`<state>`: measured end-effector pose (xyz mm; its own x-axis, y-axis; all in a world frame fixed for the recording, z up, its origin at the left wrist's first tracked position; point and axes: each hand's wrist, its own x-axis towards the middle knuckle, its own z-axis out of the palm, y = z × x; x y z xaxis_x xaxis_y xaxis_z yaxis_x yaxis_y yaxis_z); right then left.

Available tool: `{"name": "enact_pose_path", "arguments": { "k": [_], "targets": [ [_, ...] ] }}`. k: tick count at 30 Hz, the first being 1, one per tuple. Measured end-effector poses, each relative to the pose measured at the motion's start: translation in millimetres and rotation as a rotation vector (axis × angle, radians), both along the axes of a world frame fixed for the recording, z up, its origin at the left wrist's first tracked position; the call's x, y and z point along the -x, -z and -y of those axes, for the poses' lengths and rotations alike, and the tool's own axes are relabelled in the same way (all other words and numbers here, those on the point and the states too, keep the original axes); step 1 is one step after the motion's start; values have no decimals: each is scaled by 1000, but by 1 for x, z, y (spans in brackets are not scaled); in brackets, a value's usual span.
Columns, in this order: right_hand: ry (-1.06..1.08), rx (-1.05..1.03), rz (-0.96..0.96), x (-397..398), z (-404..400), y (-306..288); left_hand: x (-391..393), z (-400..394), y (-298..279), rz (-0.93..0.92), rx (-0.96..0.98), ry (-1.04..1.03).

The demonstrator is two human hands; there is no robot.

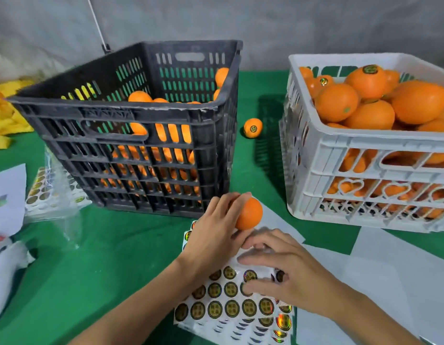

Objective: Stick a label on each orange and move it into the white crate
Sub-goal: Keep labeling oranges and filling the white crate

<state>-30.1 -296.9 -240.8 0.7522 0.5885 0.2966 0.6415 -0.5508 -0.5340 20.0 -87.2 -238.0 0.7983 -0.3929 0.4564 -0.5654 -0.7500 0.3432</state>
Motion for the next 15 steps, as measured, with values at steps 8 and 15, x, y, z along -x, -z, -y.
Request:
{"name": "enact_pose_path", "arguments": {
  "k": [8, 15],
  "targets": [
    [-5, -53, 125, -4, -3, 4, 4, -4, 1, -49, 92, 66],
    [-75, -51, 503, 1, -5, -1, 3, -2, 6, -141, 84, 13]
  ]
}}
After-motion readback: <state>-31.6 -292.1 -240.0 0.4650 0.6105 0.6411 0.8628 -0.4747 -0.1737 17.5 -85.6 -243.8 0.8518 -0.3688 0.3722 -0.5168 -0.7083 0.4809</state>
